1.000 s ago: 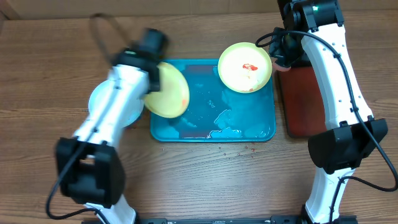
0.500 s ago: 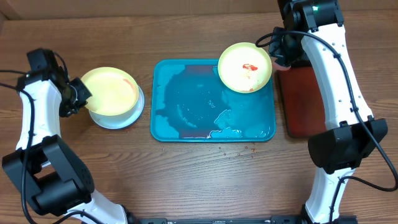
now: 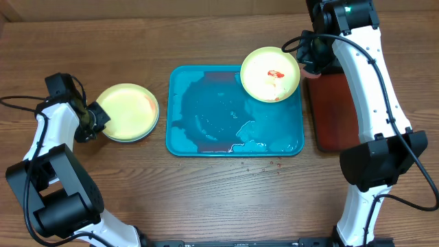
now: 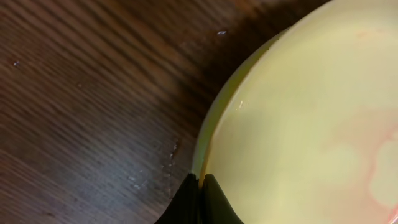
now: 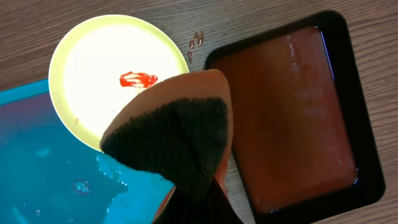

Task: Clean dirty plates on tray and stack at the side
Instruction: 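Lower the yellow plate onto the white plate, release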

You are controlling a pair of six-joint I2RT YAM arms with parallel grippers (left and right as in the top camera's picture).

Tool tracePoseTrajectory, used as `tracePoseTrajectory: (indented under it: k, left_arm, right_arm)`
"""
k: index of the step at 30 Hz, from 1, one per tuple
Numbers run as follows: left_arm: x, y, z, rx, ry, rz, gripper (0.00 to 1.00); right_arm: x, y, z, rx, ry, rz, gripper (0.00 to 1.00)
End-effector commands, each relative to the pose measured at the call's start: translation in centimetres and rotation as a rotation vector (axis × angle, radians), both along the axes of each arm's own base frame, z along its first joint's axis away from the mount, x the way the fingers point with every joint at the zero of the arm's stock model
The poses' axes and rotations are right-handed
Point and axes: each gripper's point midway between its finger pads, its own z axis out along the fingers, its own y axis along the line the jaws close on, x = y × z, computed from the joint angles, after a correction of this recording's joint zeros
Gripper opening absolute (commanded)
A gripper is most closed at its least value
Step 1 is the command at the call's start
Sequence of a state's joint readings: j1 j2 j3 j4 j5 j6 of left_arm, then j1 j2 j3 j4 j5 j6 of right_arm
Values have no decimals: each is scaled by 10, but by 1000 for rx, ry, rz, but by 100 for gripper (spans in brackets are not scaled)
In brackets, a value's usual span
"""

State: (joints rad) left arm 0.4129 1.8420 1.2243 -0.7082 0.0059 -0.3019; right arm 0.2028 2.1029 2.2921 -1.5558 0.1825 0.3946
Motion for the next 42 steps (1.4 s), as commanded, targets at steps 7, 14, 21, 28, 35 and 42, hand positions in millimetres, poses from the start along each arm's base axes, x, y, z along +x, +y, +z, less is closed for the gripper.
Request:
tracePoseTrajectory:
  k: [7,14,21,28,35,42]
  left_arm:
    - [8,-8,11,-22,-43,-62,10]
    - [36,-20,66,-47,-108,-162,10]
    - [71,-74,121,-20,-183,-377,13]
    - [60,-80,116,122,-61,-356,6]
    - [54,-75,109,114,-39,-336,4]
    - [48,-70,93,134,1,-328,33]
  right_arm:
    - [2,-3,12,6,-37,3,4]
    - [2,-3,12,6,-37,3,4]
    - [2,-3,12,6,-37,2,4]
    - [-1,-4,12,3,-25,2,4]
    - [-1,-4,11,3,-22,2,4]
    - [-3,-4,11,1,-16,3,4]
